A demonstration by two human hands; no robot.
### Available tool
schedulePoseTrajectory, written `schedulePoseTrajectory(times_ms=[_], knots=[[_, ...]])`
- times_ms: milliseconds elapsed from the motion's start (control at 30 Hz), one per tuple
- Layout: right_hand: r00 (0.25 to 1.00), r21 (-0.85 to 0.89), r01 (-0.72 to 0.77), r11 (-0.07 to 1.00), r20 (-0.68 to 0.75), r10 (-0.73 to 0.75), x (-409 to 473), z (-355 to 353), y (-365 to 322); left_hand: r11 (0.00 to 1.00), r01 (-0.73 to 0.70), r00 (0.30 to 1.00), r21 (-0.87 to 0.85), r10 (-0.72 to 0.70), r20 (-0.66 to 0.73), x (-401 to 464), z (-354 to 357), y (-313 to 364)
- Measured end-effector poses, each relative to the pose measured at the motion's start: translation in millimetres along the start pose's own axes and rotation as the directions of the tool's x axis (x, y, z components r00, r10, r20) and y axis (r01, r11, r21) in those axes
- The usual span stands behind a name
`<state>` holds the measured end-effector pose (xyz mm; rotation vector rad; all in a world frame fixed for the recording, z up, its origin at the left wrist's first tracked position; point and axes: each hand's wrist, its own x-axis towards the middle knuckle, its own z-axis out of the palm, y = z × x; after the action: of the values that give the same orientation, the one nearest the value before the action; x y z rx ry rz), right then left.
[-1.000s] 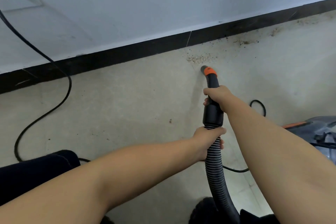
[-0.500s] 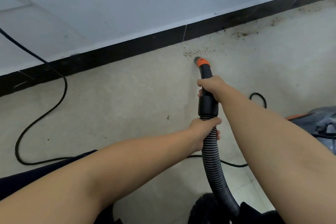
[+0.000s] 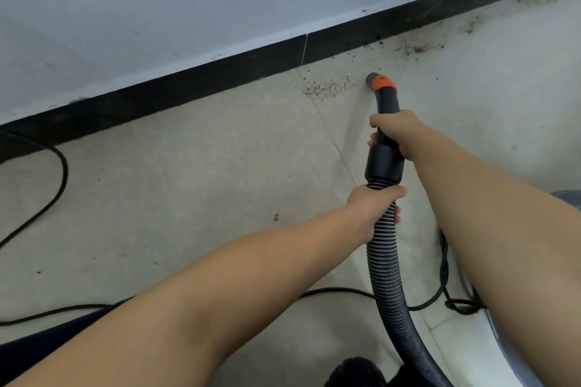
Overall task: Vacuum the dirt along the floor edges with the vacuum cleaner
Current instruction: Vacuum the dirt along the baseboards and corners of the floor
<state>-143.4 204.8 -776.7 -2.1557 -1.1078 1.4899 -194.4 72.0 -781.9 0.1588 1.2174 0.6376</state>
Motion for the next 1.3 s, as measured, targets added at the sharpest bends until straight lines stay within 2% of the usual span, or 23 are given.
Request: schedulePoseTrajectory(times_ms=[233,400,633,767,1067,1300], knots=[[1.0,-0.022,0.011,1.0,0.025,-0.011,-13.4,10.9,12.3,0.999,0.01,1.0,-0.041,-0.011,-0.025,-6.7,-3.9,-21.6],[0.993,-0.102,0.054,0.993,0.114,-0.042,-34.7,30.7,18.3,0.993,0.0,0.998,-0.121,-0.008,-0.068,-24.7,-10.1,-40.1],[0.978,-0.117,0.07,0.991,0.202,-0.046,-51.7,58.9,8.4,0.978,-0.046,0.992,-0.203,0.022,-0.121,-36.7,-27.7,-41.4],[0.982,-0.113,0.063,0.992,0.185,-0.041,-44.5,52.5,4.7,0.982,-0.041,0.995,-0.184,0.023,-0.097,-32.7,-25.3,-34.3],[0.999,-0.041,0.005,0.999,0.046,-0.003,-5.9,15.0,-1.6,0.997,-0.012,0.999,-0.08,0.009,-0.032,-6.8,-5.5,-8.8],[0.999,-0.014,0.018,1.0,0.051,-0.017,-0.4,14.6,-5.5,0.996,-0.007,0.999,-0.093,0.002,-0.048,1.0,-5.0,-3.9]])
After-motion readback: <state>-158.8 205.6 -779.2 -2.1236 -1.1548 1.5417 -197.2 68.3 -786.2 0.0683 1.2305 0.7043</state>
